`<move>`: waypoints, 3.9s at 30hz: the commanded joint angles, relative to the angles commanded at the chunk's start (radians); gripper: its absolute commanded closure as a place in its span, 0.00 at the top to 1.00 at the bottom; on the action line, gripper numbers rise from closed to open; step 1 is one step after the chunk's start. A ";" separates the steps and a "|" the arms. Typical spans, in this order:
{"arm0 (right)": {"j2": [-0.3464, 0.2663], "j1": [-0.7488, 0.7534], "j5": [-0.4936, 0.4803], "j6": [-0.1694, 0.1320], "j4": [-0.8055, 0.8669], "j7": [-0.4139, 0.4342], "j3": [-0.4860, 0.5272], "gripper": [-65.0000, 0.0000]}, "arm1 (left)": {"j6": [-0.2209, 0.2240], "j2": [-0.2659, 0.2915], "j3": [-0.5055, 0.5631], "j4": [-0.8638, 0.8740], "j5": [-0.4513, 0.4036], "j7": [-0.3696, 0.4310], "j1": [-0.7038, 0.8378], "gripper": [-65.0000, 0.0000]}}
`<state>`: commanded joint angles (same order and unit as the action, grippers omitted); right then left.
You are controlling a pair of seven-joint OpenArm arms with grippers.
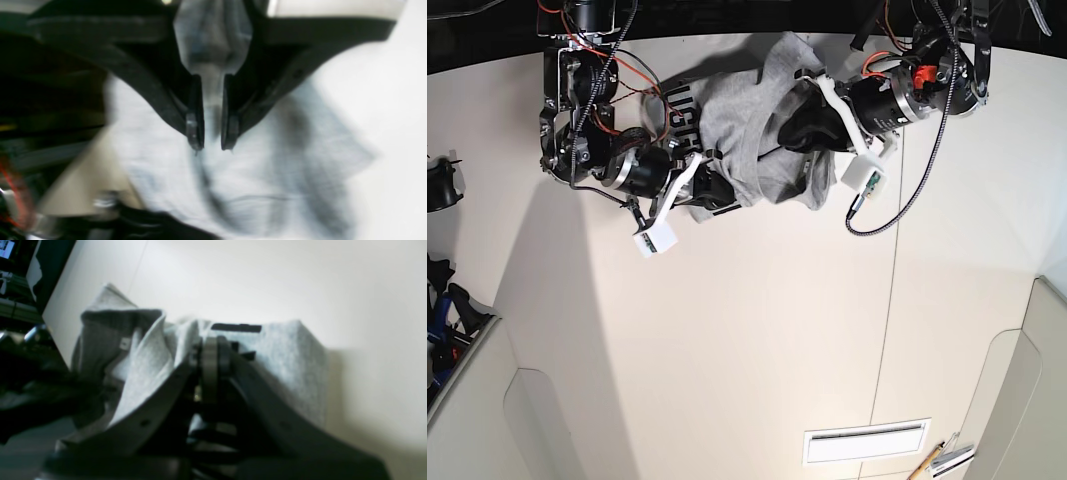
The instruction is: Fold the T-shirt properly
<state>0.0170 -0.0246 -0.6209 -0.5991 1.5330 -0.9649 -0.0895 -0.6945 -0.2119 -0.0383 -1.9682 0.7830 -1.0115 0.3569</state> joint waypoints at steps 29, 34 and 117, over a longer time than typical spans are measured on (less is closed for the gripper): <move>0.002 -0.185 0.047 -0.007 -0.015 0.080 0.028 0.00 | -0.004 -0.007 -0.030 -0.040 0.370 -0.216 0.162 0.00; 0.002 -0.189 0.102 -0.007 -0.156 0.140 0.116 0.00 | -0.004 -0.007 0.148 -0.008 0.151 -0.109 0.160 0.00; -0.785 0.670 0.161 -0.010 -0.052 0.224 0.565 0.00 | -0.004 -0.275 0.087 0.693 -0.322 0.500 0.535 0.08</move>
<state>-0.7677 0.6453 -0.4599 -0.6094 1.4811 -0.7410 0.4755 -0.6981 -0.4873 0.0486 -1.2755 0.4614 -0.5110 0.8917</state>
